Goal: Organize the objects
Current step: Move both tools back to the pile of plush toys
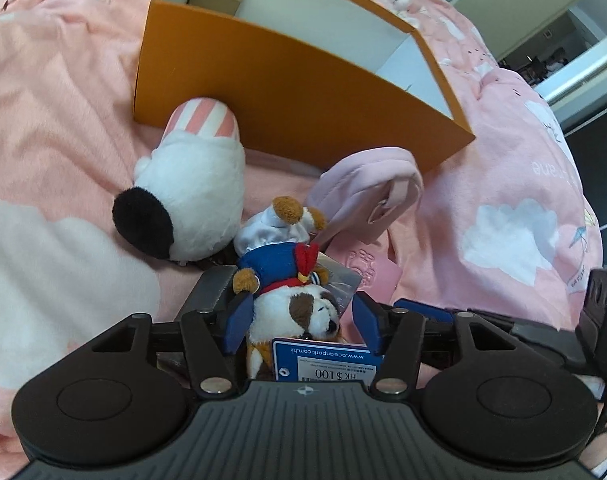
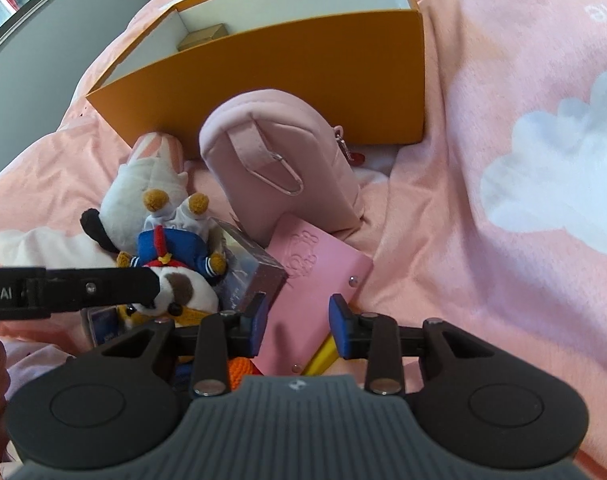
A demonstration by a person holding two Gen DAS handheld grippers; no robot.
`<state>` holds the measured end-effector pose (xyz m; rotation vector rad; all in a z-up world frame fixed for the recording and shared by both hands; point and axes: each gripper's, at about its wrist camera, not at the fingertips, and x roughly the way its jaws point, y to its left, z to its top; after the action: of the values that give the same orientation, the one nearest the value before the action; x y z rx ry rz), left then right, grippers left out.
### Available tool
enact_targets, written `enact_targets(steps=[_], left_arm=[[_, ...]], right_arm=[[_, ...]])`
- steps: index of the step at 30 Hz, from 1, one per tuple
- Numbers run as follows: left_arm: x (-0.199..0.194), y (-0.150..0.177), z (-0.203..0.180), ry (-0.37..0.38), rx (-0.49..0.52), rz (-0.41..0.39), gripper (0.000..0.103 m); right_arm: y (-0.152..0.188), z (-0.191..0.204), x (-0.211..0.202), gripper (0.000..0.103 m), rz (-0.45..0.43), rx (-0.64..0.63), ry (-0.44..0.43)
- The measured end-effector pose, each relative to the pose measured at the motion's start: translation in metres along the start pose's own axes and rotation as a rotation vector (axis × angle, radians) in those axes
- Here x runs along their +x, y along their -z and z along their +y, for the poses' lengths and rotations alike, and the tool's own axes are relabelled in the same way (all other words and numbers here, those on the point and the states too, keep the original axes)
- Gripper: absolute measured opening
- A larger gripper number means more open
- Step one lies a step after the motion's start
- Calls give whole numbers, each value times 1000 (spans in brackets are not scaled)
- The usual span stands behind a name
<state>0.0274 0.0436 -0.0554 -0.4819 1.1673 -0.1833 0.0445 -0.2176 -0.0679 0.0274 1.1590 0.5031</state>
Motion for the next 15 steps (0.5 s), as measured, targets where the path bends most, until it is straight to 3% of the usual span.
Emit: enact_targets(steps=[5, 15], left_arm=[[16, 1, -2, -37, 8, 60, 65], [20, 6, -11, -63, 78, 50, 61]], right_arm=[[1, -3, 2, 37, 8, 6, 2], [4, -6, 10, 37, 40, 25, -4]])
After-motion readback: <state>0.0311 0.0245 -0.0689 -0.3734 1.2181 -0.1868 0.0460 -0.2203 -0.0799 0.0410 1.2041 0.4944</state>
